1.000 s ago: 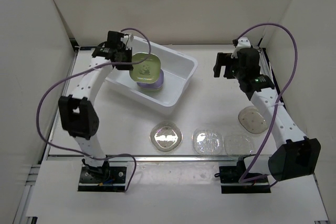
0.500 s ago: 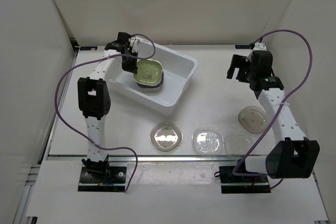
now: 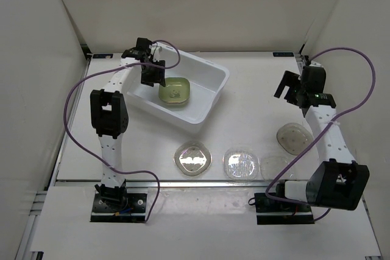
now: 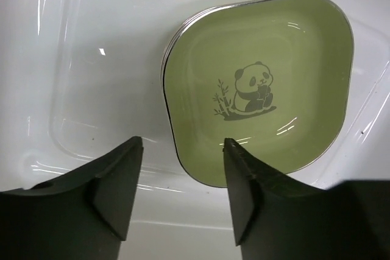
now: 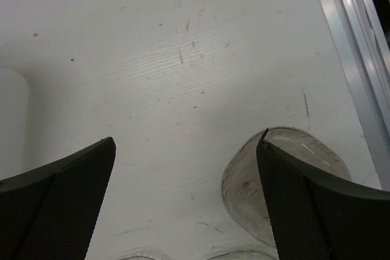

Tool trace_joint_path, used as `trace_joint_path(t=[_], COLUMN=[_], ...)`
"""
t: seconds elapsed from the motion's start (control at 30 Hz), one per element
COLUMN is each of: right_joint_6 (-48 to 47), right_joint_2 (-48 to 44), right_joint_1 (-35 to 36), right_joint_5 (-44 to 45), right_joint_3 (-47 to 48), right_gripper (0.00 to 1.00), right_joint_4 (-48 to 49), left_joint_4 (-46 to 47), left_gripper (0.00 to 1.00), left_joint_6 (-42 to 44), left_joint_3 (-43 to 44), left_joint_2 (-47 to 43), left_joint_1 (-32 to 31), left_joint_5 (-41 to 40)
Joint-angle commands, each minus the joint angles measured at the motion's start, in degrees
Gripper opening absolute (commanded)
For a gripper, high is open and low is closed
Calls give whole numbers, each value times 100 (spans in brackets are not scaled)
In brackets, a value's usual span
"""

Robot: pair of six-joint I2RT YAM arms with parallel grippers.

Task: Place the plates into the plastic bin on the countertop

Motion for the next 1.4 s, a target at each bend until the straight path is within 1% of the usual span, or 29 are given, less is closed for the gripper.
trace_joint_path(t=[0.0, 0.03, 0.07, 0.1, 0.13, 0.2, 0.23, 0.27, 0.33, 0.37, 0.43, 0.47, 0.5, 0.53, 0.57, 0.6, 0.63, 0.67, 0.87, 0.93, 0.97, 1.07, 1.1, 1.13, 1.17, 1.23, 1.27, 1.37], right_joint_6=[427, 533, 638, 866, 955, 1270, 1377, 1430, 1518, 1553, 1658, 1694, 1711, 1764, 1799, 1852, 1922, 1975, 2362, 2432, 2484, 2538, 2538, 2538, 2538, 2555, 2503, 2433], right_joint_2=[-276, -268, -268, -268, -233, -93, -92, -92, -92, -92, -92, -92, -92, -92, -92, -92, -75, -57, -57, -39, -57, -56, -65, -74, -92, -197, -250, -652], right_joint_1=[-272, -456, -571, -711, -895, -1666, -1670, -2018, -2311, -2547, -2637, -2698, -2699, -2699, -2699, -2699, -2699, -2690, -2681, -2681, -2672, -2655, -2655, -2611, -2602, -2480, -2427, -2076], right_joint_5=[557, 628, 733, 769, 804, 769, 734, 577, 401, 243, 242, 224, 224, 242, 207, 172, 137, 102, 285, 259, 259, 189, 154, 206, 189, 206, 207, 382], right_joint_3=[-55, -108, -134, -152, -239, -397, -468, -538, -880, -1003, -1398, -1522, -1628, -1872, -1979, -2093, -2312, -2410, -2999, -3122, -3236, -3369, -3421, -3448, -3457, -3387, -3369, -3132], right_gripper=[99, 99, 99, 99, 99, 99, 99, 99, 99, 99, 99, 99, 99, 99, 99, 99, 97, 96, 90, 82, 73, 57, 45, 38, 22, 10, 0, 0], right_joint_4=[-294, -372, -530, -618, -706, -987, -1058, -1111, -1059, -1050, -901, -831, -726, -620, -515, -305, -164, -93, 540, 821, 927, 1226, 1279, 1349, 1402, 1420, 1437, 1385], left_joint_4=[55, 37, 55, 90, 107, 108, 125, 125, 195, 248, 492, 616, 896, 1055, 1196, 1511, 1653, 1733, 1778, 1760, 1725, 1620, 1567, 1549, 1462, 1409, 1374, 1268], left_gripper=[69, 74, 92, 99, 99, 99, 99, 99, 99, 99, 99, 99, 99, 99, 99, 99, 99, 99, 99, 99, 99, 99, 99, 99, 99, 99, 99, 99], left_joint_6=[-15, -32, -50, -41, -24, 3, 11, 11, 11, -32, -120, -225, -278, -435, -506, -577, -638, -726, -937, -955, -981, -1043, -1043, -1061, -1069, -1122, -1122, -1105], left_joint_3=[14, 22, 22, 22, 40, 232, 233, 373, 392, 322, 59, -334, -555, -784, -1291, -1540, -1794, -2154, -2965, -3255, -3360, -3616, -3695, -3826, -3879, -4028, -4055, -4143], left_joint_2=[-295, -295, -295, -347, -347, -505, -558, -724, -996, -1311, -1699, -2153, -2384, -2856, -3087, -3316, -3736, -3914, -4987, -5286, -5356, -5602, -5708, -5735, -5813, -5937, -5955, -6025], left_joint_1=[26, 9, 9, 9, 0, 9, 17, 9, 8, -9, -18, -18, -18, -18, -9, -18, -35, -27, -27, -27, -27, -27, -27, -27, -27, -27, -27, -27], left_joint_5=[199, 217, 252, 269, 287, 218, 147, 94, 6, -29, -117, -135, -135, -152, -170, -170, -170, -205, -486, -486, -486, -486, -486, -486, -538, -626, -662, -697])
